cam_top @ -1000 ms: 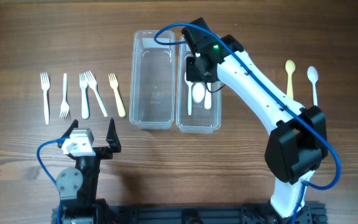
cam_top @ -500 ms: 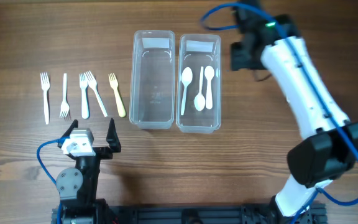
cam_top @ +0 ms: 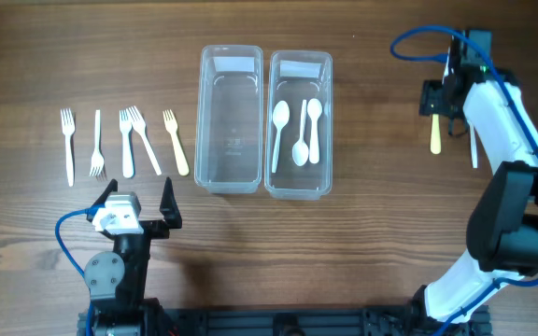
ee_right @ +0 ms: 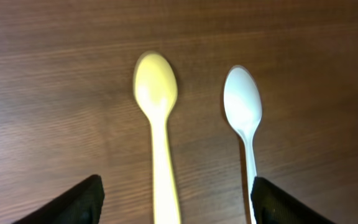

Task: Pack container
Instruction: 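Reach the right gripper to the yellow spoon and grasp it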

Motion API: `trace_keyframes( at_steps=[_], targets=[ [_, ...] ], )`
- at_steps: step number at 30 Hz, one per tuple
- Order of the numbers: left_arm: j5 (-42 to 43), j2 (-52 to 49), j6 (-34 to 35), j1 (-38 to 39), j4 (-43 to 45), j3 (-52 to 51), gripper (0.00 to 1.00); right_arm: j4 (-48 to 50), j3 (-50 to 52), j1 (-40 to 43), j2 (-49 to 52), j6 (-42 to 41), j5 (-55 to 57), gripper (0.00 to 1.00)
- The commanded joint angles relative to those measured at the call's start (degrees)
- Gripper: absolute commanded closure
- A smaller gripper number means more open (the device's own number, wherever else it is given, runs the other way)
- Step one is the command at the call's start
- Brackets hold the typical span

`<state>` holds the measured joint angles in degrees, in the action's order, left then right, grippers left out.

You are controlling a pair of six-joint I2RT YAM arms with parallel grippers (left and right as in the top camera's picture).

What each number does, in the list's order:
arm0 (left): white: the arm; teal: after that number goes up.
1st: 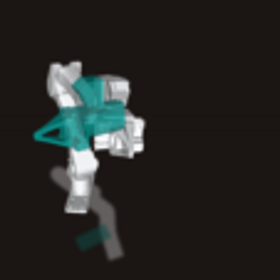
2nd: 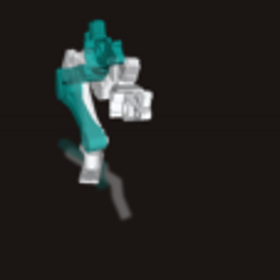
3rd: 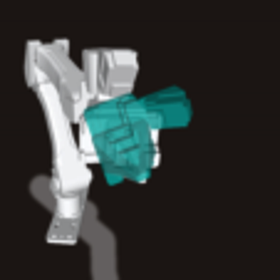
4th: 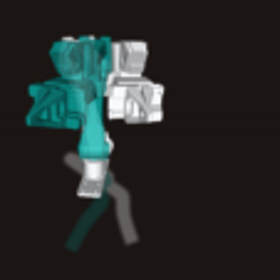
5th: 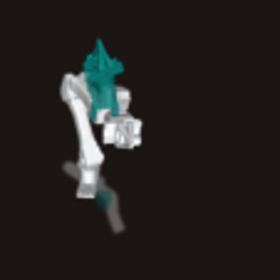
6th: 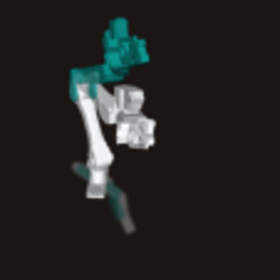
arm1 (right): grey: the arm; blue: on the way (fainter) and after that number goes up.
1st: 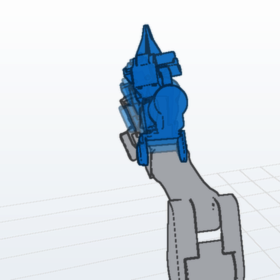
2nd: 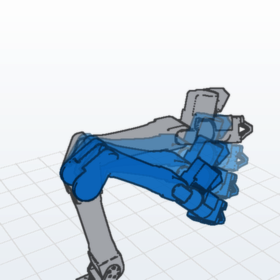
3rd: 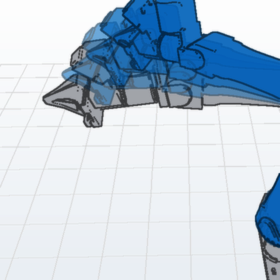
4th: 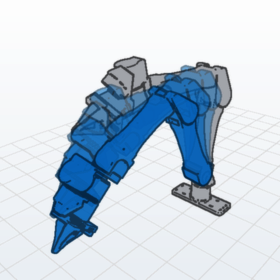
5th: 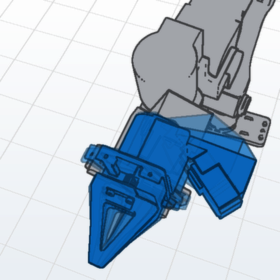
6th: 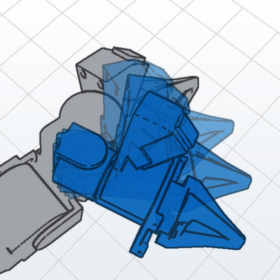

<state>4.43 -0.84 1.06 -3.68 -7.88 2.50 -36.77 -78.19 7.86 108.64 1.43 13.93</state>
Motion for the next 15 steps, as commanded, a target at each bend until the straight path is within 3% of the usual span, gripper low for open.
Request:
trace_keyframes(
  at_steps=[1,15],
  targets=[
    [0.9,0.35,-1.07,0.42,0.13,-0.37,0.0,4.2,4.81,0.81,-0.57,1.84,-3.63,0.22],
    [0.9,0.35,-1.07,0.42,0.13,-0.37,0.0,10.12,6.58,0.81,10.14,1.99,-8.02,0.21]
  ],
)
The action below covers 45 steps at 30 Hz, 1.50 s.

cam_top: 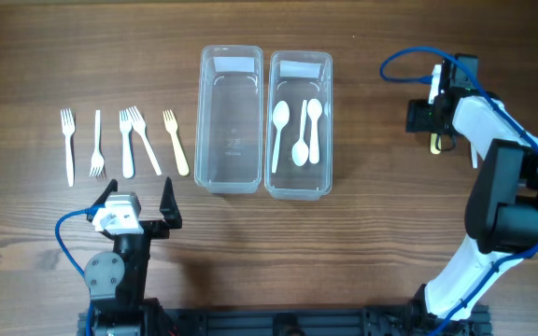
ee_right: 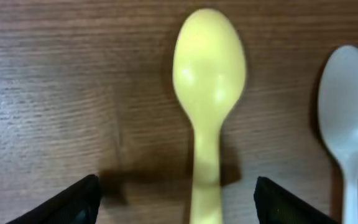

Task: Pack container
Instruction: 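Reach the right gripper to the yellow spoon and grasp it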

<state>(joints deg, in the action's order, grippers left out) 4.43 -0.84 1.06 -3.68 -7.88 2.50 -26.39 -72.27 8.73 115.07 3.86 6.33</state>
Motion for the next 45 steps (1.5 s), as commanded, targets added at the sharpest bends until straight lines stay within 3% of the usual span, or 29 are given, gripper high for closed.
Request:
trace_keyframes(
  at_steps=[1,3,4,8,11,16,21,28,36,42,43,45],
  targets=[
    [0.9,0.35,-1.07,0.42,0.13,-0.37,0.0,-0.17,0.66,-0.07,4.04,-1.05,-0.42,0.21],
    [0.9,0.35,-1.07,0.42,0.13,-0.37,0.0,-0.17,0.66,-0.07,4.04,-1.31,-0.42,0.31],
    [0.9,0.35,-1.07,0.42,0.13,-0.37,0.0,-0.17,0.66,-0.09,4.04,-1.46,-0.39,0.44],
    [0.9,0.35,-1.07,0.42,0.13,-0.37,0.0,-0.2,0.66,-0.09,4.04,-4.39,-0.22,0.82],
    [0.9,0.35,-1.07,0.42,0.13,-0.37,0.0,-0.79,0.37,-0.09,3.98,-4.48,-0.2,0.96],
    [0.9,0.35,-1.07,0.42,0.13,-0.37,0.0,-8.61,-6.38,-0.28,2.21,-8.61,-0.17,0.95],
    [0.9,0.35,-1.07,0.42,0.13,-0.37,0.0,-17.33,-15.26,-3.63,-6.36,-10.29,-2.47,0.96],
    [0.9,0.35,-1.07,0.42,0.13,-0.37,0.0,-17.75,-16.15,-18.29,-16.33,-16.57,-11.15,0.96],
    [0.9,0.35,-1.07,0.42,0.13,-0.37,0.0,-14.75,-15.08,-32.26,-9.68,-23.8,-5.86,0.96],
    [0.9,0.35,-1.07,0.42,0.13,-0.37,0.0,-14.21,-15.15,-30.93,-9.53,-23.54,-1.9,0.95],
    [0.9,0.35,-1.07,0.42,0.13,-0.37,0.0,-14.25,-15.15,-29.68,-10.14,-23.5,-1.16,0.93],
    [0.9,0.35,-1.07,0.42,0.13,-0.37,0.0,-14.75,-15.15,-27.87,-11.02,-23.54,-1.18,0.78]
  ],
)
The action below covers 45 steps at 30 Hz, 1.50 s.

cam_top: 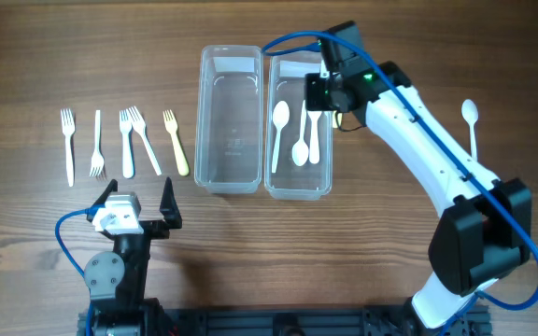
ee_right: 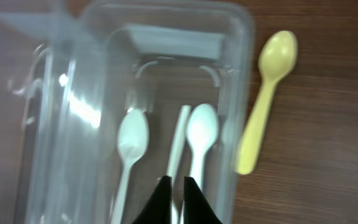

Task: Pack container
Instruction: 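Reach the right gripper to the yellow spoon and grasp it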

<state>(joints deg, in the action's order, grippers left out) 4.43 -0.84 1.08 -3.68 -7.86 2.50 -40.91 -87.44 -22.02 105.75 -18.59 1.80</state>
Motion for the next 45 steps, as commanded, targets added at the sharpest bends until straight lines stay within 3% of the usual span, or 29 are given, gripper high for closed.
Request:
trace_keyframes(
  at_steps=[1,9,18,45],
  targets=[
    [0.9,0.35,-1.09,0.42,0.11,-0.37,0.0,-0.79,0.02,4.44,-2.29,-1.29,3.3,0.76],
    [0.9,0.35,-1.09,0.42,0.11,-0.37,0.0,-0.35,0.15,8.28,-0.24,-5.6,7.26,0.47],
    [0.9,0.35,-1.09,0.42,0.11,-0.37,0.0,5.09,0.15,8.94,10.08,-11.04,7.19,0.51],
    [0.9,0.35,-1.09,0.42,0.11,-0.37,0.0,11.98,0.15,9.4,18.67,-4.35,2.21,0.54]
  ],
)
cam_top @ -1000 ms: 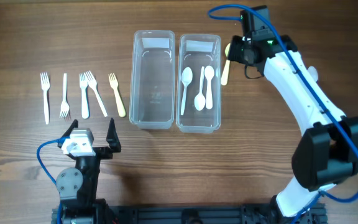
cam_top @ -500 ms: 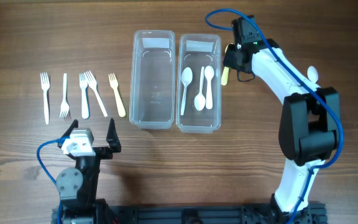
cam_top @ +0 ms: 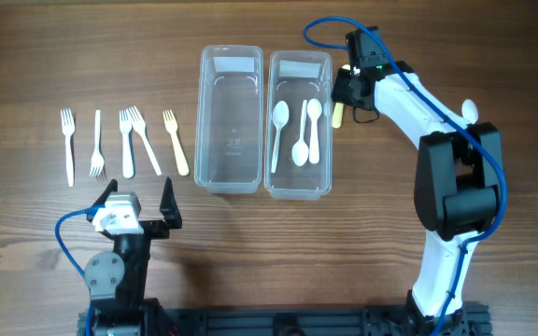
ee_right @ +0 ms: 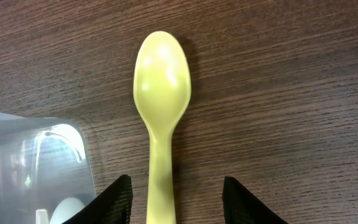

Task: Pack container
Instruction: 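Reach the right gripper to the yellow spoon and grasp it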

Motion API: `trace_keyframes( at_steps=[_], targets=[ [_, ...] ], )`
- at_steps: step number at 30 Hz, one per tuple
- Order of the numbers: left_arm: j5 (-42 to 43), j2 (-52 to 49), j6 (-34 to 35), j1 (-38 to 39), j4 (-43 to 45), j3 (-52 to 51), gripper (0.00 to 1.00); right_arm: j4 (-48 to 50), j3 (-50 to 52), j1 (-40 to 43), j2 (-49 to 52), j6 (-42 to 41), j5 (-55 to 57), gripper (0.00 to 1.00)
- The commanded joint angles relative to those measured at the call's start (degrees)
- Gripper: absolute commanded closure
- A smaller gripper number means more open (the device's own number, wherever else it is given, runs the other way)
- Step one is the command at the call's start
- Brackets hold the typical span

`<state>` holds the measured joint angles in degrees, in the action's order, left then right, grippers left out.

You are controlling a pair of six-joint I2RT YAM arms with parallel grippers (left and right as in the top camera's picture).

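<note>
Two clear containers stand side by side. The left container [cam_top: 230, 177] is empty, and the right container [cam_top: 299, 187] [ee_right: 36, 168] holds three white spoons [cam_top: 300, 131]. A yellow spoon [cam_top: 338, 116] [ee_right: 161, 93] lies flat on the table just to the right of the right container. My right gripper [cam_top: 348, 93] [ee_right: 178, 186] is open low over the spoon, one finger on each side of its handle. A white spoon [cam_top: 471, 111] lies far right. Several forks [cam_top: 129, 140] lie in a row at left. My left gripper [cam_top: 140, 207] rests open at the front.
The right arm [cam_top: 418, 103] stretches from the front right across to the containers, partly over the white spoon. The wooden table [cam_top: 390, 233] carries nothing else near the grippers.
My right gripper was shut above the right container, with the yellow spoon lying beside that container. Now it is open over the spoon, its fingers astride the handle. The left arm has not moved.
My right gripper stood open over the yellow and white spoons at the far right, then lower around the yellow one. Later the yellow spoon lay beside the right container and the gripper was shut above the container. Now the gripper is open astride the spoon.
</note>
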<state>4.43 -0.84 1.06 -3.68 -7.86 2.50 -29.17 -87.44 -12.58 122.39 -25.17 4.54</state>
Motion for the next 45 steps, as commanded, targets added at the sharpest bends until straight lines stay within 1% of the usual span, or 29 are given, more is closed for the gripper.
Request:
trace_keyframes(
  at_steps=[1,4,7,14,25,27,32,45],
  targets=[
    [0.9,0.35,-1.07,0.42,0.11,-0.37,0.0,0.87,0.15,-0.04,2.03,4.15,-2.03,0.53],
    [0.9,0.35,-1.07,0.42,0.11,-0.37,0.0,1.14,0.02,0.13,1.99,4.15,-3.69,0.45],
    [0.9,0.35,-1.07,0.42,0.11,-0.37,0.0,1.38,0.02,1.29,1.88,3.98,-8.11,0.44],
    [0.9,0.35,-1.07,0.42,0.11,-0.37,0.0,1.11,0.02,4.66,1.29,4.2,-12.13,0.42],
    [0.9,0.35,-1.07,0.42,0.11,-0.37,0.0,0.2,0.02,4.72,1.25,4.17,-11.63,0.44],
    [0.9,0.35,-1.07,0.42,0.11,-0.37,0.0,-0.2,0.09,4.72,1.27,4.17,-10.29,0.46],
    [0.9,0.35,-1.07,0.42,0.11,-0.37,0.0,0.07,0.57,4.72,1.62,4.15,-9.51,0.47],
    [0.9,0.35,-1.07,0.42,0.11,-0.37,0.0,1.7,0.57,2.4,5.44,4.13,-8.52,0.48]
  ],
)
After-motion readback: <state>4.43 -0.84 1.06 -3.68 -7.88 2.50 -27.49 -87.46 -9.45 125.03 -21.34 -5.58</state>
